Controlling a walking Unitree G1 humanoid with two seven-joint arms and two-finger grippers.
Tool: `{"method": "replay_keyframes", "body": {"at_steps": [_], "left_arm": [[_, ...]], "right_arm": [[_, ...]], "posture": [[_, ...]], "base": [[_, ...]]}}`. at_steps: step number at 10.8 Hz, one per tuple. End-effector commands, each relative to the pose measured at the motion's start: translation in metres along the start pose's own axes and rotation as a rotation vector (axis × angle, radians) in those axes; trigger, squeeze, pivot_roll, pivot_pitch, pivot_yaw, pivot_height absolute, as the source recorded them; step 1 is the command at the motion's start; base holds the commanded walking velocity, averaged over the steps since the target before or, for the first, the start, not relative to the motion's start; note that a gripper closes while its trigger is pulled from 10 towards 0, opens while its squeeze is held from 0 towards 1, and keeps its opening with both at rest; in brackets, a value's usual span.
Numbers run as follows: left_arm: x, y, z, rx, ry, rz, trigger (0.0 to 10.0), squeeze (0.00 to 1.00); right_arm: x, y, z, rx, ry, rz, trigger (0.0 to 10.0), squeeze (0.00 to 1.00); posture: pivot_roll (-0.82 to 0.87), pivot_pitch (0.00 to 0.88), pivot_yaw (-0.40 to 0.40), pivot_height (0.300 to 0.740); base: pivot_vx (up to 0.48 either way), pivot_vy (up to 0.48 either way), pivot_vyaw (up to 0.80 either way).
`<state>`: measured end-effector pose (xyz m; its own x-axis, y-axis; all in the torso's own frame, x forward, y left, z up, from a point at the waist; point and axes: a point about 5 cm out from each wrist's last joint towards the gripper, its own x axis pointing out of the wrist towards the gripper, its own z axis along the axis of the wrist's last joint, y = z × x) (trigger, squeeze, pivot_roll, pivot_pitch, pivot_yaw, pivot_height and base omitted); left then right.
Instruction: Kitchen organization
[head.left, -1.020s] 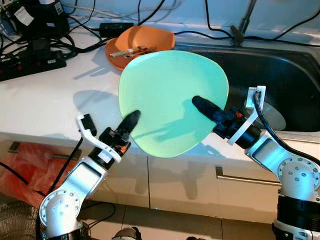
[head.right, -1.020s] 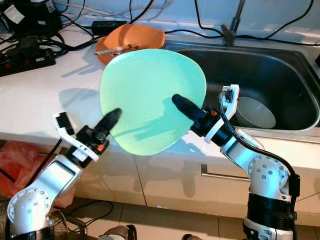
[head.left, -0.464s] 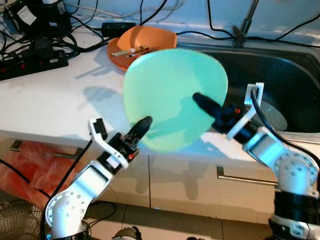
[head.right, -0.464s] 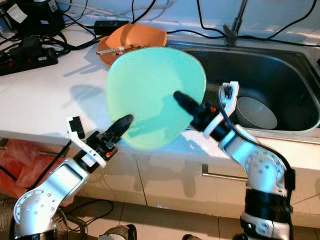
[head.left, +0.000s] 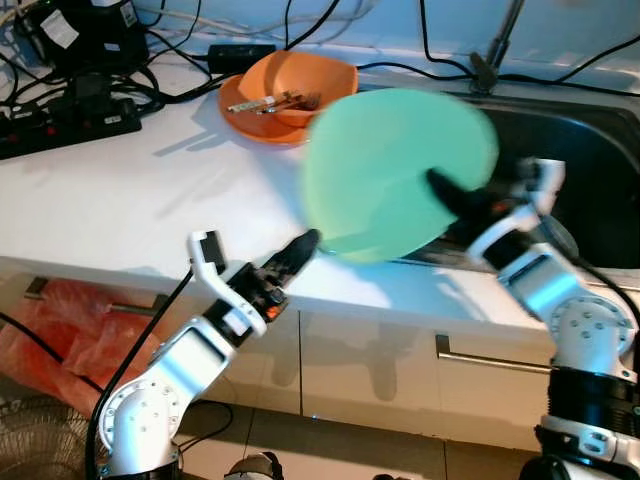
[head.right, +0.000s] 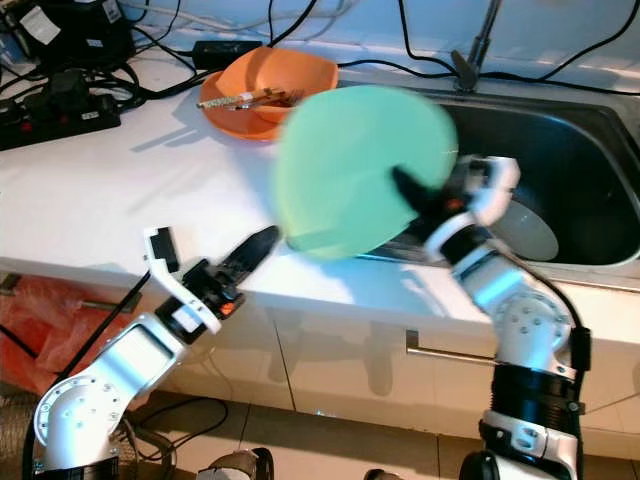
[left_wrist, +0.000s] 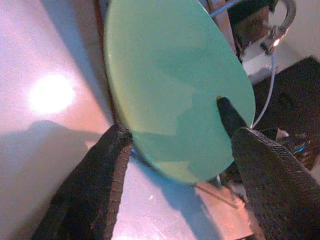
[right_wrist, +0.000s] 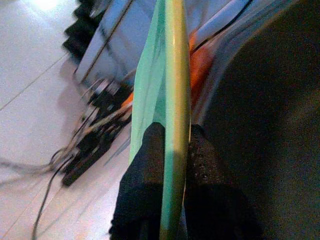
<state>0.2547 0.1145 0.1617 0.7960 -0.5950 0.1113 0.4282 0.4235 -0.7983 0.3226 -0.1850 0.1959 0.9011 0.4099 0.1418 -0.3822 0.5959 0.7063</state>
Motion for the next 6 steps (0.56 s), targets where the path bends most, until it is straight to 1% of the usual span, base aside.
{"method": "replay_keyframes", "body": {"at_steps": [1, 2, 4, 5, 6], "left_arm": [[-0.001, 0.006, -0.007, 0.004, 0.035, 0.046, 10.0, 1.00], [0.001, 0.004, -0.008, 0.028, 0.041, 0.043, 10.0, 1.00], [0.002, 0.004, -0.004, 0.066, 0.031, 0.056, 10.0, 1.00], [0.002, 0.005, -0.004, 0.089, 0.032, 0.068, 10.0, 1.00], [0.002, 0.006, -0.002, 0.140, 0.032, 0.095, 10.0, 1.00]], "right_arm": [[-0.006, -0.018, 0.006, -0.034, -0.012, -0.130, 0.0, 0.00], [-0.007, -0.022, 0.012, -0.030, -0.044, -0.150, 0.0, 0.00], [-0.010, -0.035, 0.023, -0.024, -0.115, -0.234, 0.0, 0.00], [-0.011, -0.042, 0.026, -0.018, -0.146, -0.286, 0.0, 0.00], [-0.012, -0.053, 0.030, -0.030, -0.180, -0.384, 0.0, 0.00]], "posture": [[0.10, 0.136, 0.001, 0.740], [0.10, 0.136, 0.004, 0.740], [0.10, 0.137, 0.011, 0.740], [0.11, 0.138, 0.013, 0.740], [0.11, 0.139, 0.013, 0.740]], "base": [[0.000, 0.000, 0.00], [0.000, 0.000, 0.00], [0.000, 0.000, 0.00], [0.000, 0.000, 0.00], [0.000, 0.000, 0.00]]}}
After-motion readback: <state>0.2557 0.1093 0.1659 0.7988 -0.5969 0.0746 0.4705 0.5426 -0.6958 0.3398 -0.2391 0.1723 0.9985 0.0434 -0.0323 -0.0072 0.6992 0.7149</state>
